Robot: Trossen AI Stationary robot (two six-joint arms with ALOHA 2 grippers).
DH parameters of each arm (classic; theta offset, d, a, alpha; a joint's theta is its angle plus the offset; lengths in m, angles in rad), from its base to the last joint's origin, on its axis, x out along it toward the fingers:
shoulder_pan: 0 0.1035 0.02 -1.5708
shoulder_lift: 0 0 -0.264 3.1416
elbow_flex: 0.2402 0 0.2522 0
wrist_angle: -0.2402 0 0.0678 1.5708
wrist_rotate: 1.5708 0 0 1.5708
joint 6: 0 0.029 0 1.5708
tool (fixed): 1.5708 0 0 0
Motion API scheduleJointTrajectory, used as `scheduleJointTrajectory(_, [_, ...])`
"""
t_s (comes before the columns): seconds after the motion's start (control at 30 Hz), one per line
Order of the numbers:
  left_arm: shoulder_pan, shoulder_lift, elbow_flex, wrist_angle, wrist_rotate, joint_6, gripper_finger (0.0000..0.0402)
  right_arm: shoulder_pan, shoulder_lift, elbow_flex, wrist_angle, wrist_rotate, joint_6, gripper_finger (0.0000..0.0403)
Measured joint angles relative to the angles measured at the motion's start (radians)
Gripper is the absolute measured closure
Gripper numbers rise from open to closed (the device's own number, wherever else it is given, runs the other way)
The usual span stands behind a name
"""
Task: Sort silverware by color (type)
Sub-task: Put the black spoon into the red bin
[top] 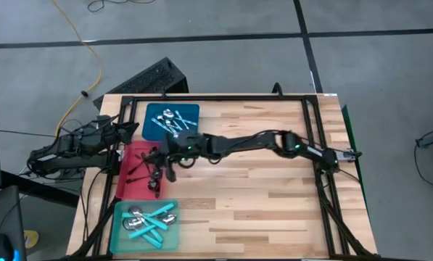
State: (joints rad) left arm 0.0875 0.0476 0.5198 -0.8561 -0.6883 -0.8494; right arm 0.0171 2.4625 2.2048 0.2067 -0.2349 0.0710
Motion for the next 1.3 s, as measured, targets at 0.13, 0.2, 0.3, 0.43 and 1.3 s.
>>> scheduleJointTrajectory(0.13, [0.0,0.0,0.0,0.0,0.001,0.0,0.0219,0.011,0.127,0.154,-0.013,-0.035,0.008,0.0383])
scheduleJointTrajectory(0.2, [0.0,0.0,0.0,0.0,0.001,0.0,0.0219,0.016,0.132,0.122,0.055,-0.038,0.024,0.0381])
scheduleJointTrajectory(0.3, [0.0,0.0,0.0,-0.001,0.005,0.0,0.0219,0.017,0.133,0.122,0.015,-0.036,0.002,0.0382])
scheduleJointTrajectory(0.43, [0.0,0.0,0.0,-0.002,0.021,-0.001,0.0219,0.021,0.165,0.123,0.015,-0.046,-0.112,0.0382])
scheduleJointTrajectory(1.3, [0.0,0.0,0.0,-0.001,0.024,-0.004,0.0219,0.012,0.226,0.122,-0.149,0.001,-1.109,0.0376])
